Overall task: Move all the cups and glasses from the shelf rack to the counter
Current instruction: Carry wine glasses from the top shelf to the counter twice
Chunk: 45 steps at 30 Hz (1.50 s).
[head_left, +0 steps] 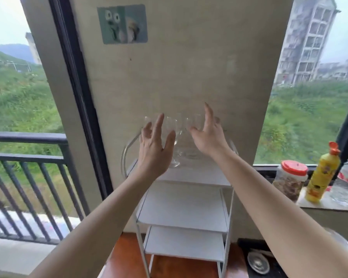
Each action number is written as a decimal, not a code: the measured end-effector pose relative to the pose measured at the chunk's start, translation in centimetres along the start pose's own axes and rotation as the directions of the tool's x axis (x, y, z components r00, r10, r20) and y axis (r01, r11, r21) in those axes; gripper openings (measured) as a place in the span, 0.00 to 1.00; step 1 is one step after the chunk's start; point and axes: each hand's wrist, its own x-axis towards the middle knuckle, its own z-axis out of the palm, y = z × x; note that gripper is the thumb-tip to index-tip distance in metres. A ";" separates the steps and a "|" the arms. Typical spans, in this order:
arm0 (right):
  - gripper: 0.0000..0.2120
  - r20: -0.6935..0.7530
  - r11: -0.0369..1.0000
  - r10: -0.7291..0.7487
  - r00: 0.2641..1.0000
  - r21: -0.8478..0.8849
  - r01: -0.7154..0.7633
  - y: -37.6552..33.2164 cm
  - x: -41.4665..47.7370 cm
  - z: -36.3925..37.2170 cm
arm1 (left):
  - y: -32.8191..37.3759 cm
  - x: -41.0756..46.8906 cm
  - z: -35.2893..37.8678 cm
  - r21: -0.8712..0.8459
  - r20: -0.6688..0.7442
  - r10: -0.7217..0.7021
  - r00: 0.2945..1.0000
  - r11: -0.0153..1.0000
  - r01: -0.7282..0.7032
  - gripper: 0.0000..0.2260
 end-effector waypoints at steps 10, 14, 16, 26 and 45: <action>0.22 -0.056 1.000 -0.007 0.998 -0.003 0.007 1.3 0.6 2.2 | -1.3 0.5 1.1 -0.119 -0.058 0.059 0.997 0.991 -0.066 0.23; 0.21 -0.079 0.999 0.001 0.997 0.043 0.002 1.0 -0.2 2.2 | -1.1 -0.4 0.3 -0.191 -0.107 0.057 0.993 0.979 -0.077 0.21; 0.24 -0.096 0.996 -0.009 0.995 0.083 0.017 0.6 -1.1 1.9 | -0.7 -1.0 -0.5 -0.203 -0.145 0.063 0.987 0.975 -0.092 0.23; 0.32 -0.240 0.966 -0.061 0.969 0.228 0.118 -1.9 -6.8 -1.9 | 1.7 -3.7 -2.2 -0.237 -0.309 0.094 0.946 0.956 -0.173 0.29; 0.30 -0.680 0.997 0.077 0.729 0.041 -0.067 7.6 -42.5 -37.3 | 32.7 -32.1 11.0 -0.665 0.092 0.291 0.952 0.730 -0.158 0.29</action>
